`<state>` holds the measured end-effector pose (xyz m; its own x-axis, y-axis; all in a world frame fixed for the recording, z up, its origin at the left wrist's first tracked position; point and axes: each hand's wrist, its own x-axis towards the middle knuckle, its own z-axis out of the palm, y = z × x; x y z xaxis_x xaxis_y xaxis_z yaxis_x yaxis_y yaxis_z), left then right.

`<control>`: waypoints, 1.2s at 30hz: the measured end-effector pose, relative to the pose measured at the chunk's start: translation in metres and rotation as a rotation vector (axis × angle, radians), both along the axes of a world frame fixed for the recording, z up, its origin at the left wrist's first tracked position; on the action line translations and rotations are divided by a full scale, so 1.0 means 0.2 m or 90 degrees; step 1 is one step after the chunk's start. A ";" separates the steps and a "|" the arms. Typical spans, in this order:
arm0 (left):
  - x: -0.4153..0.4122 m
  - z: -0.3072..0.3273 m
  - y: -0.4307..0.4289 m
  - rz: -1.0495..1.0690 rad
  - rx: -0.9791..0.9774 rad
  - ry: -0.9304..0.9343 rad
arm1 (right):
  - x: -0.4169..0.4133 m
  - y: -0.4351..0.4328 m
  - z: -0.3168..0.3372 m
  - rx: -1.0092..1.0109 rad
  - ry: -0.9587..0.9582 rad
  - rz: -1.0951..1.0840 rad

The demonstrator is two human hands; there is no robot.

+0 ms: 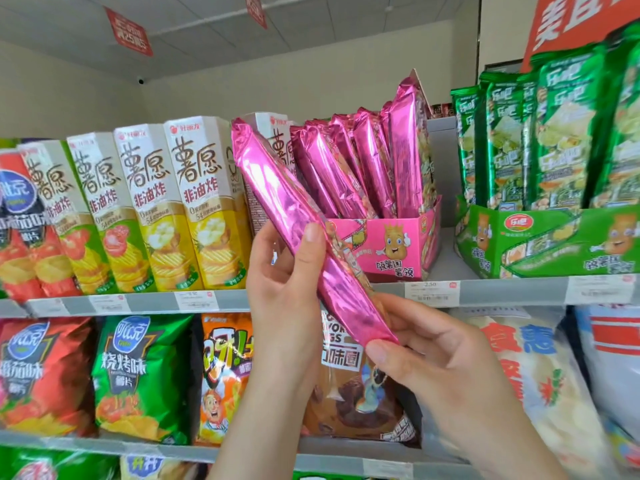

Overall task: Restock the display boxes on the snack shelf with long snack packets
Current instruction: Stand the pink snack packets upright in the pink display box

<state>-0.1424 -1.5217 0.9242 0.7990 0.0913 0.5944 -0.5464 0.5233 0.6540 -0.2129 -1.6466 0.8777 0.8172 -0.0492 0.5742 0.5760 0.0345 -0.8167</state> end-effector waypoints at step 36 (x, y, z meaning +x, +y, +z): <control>-0.04 -0.17 0.07 -0.138 0.215 -0.001 | 0.03 0.01 -0.03 0.192 0.146 0.177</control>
